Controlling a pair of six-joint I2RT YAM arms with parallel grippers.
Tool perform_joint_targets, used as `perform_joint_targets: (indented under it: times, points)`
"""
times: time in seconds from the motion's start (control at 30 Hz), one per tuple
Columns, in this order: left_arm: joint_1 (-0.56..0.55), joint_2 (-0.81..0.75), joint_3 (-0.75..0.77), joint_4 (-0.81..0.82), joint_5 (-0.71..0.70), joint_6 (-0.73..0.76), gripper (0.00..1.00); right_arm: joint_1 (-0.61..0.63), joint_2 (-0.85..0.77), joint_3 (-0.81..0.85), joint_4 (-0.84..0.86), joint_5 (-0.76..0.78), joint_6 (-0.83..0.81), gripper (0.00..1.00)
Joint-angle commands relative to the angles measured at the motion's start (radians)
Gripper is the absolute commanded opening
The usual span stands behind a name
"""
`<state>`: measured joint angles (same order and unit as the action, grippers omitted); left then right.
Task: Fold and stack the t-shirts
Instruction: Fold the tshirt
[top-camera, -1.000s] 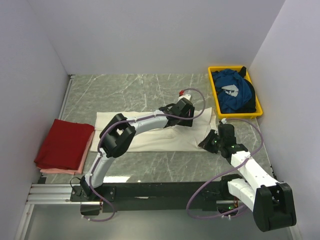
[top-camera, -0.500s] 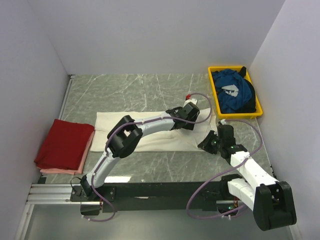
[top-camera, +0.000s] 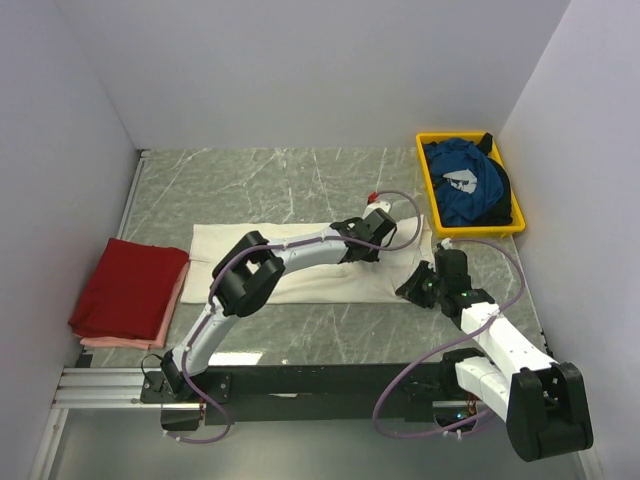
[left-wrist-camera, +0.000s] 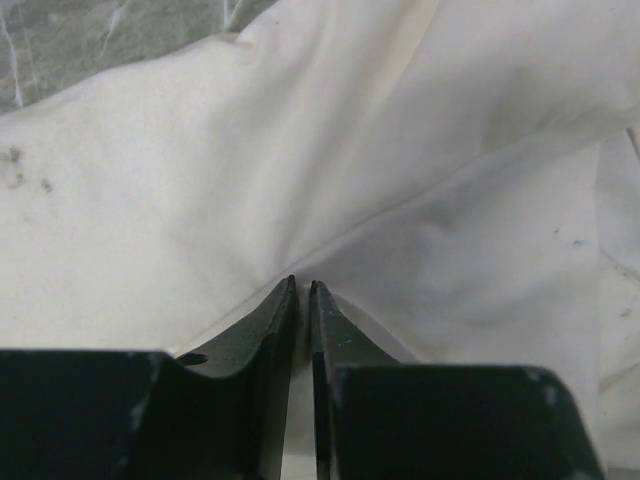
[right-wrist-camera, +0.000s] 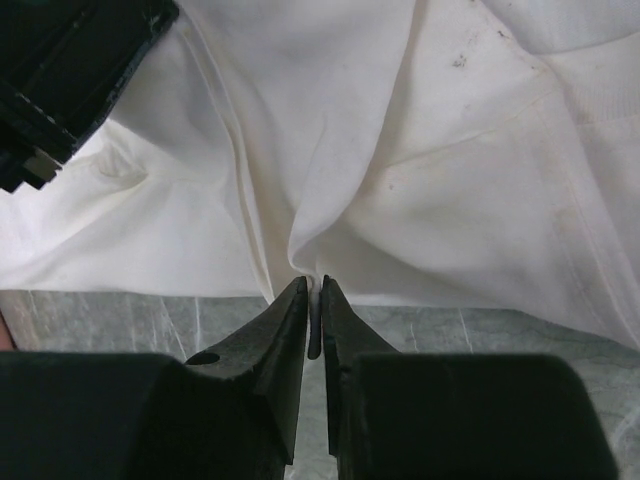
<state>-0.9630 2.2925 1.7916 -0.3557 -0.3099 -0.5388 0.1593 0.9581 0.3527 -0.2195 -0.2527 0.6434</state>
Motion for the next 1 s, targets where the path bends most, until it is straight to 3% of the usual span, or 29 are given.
perform_joint_targets:
  times: [0.0, 0.53, 0.97]
  points:
    - [-0.005, -0.110, -0.046, 0.031, -0.023, -0.016, 0.16, 0.008, -0.002, -0.006, 0.031, 0.013, 0.009, 0.18]
    - [-0.005, -0.317, -0.284, 0.185, -0.009, -0.110, 0.17, 0.009, -0.182, -0.003, -0.095, 0.030, 0.033, 0.04]
    - [-0.005, -0.446, -0.506, 0.290, -0.006, -0.176, 0.05, 0.057, -0.303, -0.011, -0.192, 0.053, 0.079, 0.00]
